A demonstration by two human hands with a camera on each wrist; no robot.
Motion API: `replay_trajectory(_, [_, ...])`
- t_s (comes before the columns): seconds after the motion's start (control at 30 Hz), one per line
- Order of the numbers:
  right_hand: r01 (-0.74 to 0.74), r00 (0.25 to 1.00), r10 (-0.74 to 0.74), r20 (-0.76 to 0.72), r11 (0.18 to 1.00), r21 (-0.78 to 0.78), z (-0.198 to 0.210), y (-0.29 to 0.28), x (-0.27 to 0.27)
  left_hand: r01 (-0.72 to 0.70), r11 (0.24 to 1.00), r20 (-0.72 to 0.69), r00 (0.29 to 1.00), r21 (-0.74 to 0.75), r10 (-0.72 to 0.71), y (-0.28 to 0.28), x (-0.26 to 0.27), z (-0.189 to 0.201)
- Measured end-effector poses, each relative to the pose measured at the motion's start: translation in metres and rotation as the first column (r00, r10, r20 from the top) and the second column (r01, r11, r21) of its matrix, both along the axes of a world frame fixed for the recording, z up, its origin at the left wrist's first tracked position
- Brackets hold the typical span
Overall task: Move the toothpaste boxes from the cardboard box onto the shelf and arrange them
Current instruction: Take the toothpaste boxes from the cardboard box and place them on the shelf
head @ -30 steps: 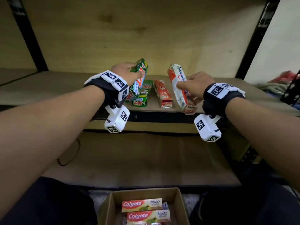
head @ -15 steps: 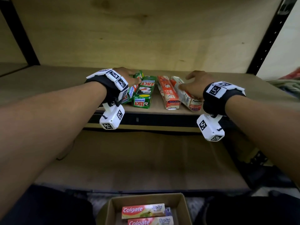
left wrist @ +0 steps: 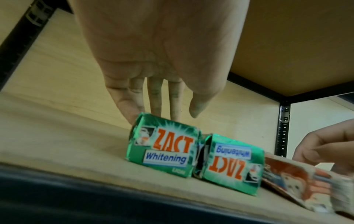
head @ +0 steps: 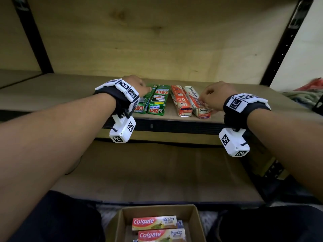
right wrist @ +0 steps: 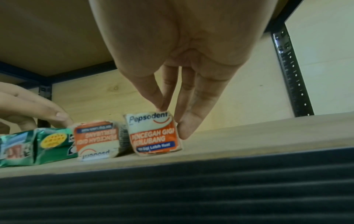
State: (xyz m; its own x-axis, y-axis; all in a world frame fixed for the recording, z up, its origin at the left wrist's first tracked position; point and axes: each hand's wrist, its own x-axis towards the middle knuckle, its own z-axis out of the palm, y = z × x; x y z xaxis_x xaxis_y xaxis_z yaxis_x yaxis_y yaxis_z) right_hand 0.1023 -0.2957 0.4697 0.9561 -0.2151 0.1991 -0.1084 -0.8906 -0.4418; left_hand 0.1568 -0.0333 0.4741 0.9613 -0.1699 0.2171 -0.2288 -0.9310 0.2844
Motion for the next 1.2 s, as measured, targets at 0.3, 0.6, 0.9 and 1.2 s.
replay_trajectory(0.3, [-0.043, 0.999, 0.04, -0.026, 0.99, -0.131, 0.003, 0.014, -0.055, 0.097, 0.971, -0.107, 0.987, -0.219, -0.123, 0.007, -0.054, 0.009])
replay_trajectory(0.6, [-0.158, 0.971, 0.15, -0.186, 0.987, -0.027, -0.061, 0.033, -0.097, 0.166, 0.964, -0.578, 0.774, -0.21, -0.259, 0.013, -0.097, -0.051])
replay_trajectory(0.9, [-0.284, 0.869, 0.234, -0.437, 0.958, -0.051, -0.182, 0.046, -0.105, 0.104, 0.974, -0.748, 0.625, -0.202, -0.222, 0.022, -0.111, -0.179])
replay_trajectory(1.2, [-0.347, 0.755, 0.244, -0.608, 0.936, -0.055, -0.31, 0.063, -0.105, 0.008, 0.98, -0.813, 0.557, -0.197, -0.168, 0.024, -0.121, -0.309])
